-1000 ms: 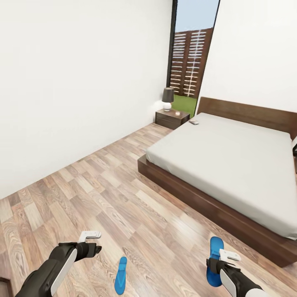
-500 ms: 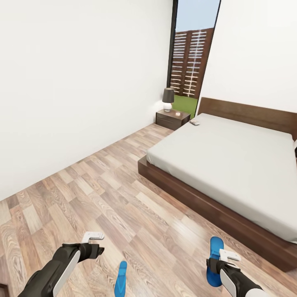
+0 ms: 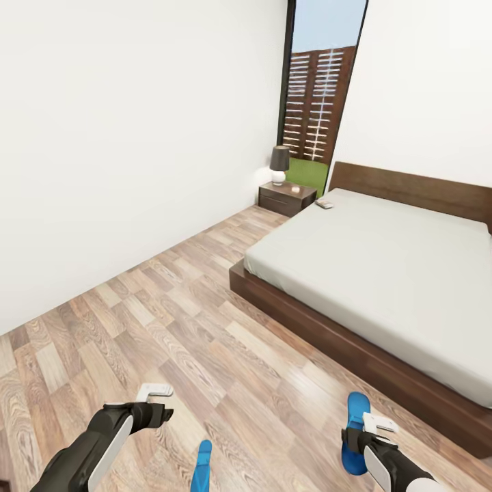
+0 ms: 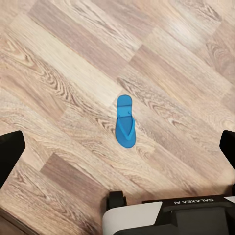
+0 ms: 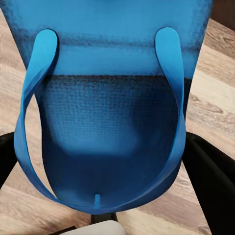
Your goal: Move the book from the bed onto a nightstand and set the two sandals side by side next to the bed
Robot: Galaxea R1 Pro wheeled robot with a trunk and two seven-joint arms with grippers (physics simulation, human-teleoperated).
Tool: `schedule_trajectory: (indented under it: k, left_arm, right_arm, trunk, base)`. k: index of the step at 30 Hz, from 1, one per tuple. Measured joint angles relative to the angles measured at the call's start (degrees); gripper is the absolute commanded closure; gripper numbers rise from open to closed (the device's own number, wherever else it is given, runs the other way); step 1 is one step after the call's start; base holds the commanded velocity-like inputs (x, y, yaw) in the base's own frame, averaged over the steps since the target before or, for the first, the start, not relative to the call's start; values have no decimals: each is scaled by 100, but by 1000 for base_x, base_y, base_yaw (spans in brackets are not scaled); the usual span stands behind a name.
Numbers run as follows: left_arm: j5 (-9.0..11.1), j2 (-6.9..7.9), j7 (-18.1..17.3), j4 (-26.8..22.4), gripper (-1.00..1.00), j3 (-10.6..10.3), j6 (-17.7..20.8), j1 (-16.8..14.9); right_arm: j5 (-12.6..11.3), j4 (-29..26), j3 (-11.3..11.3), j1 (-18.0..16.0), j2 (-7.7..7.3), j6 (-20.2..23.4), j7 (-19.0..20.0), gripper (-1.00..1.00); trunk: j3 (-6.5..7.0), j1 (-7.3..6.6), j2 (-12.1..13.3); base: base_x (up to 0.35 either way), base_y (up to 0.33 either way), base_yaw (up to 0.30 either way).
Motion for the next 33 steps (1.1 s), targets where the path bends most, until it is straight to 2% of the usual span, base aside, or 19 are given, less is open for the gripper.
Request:
schedule_trajectory:
  k: [16,33]
  left_arm:
    - [0,-3,0,9,-100,-2,-14,-2]
    - [-1,-3,0,8,-100,-1,-15,0]
  right_arm:
    - [0,-1,0,1,0,0,0,100]
    - [1,0,0,0,-5,0,8,100]
  trunk:
    - [0,0,0]
    - [16,1,0]
  base:
    - [210,48,-41]
    - [70,1,-53]
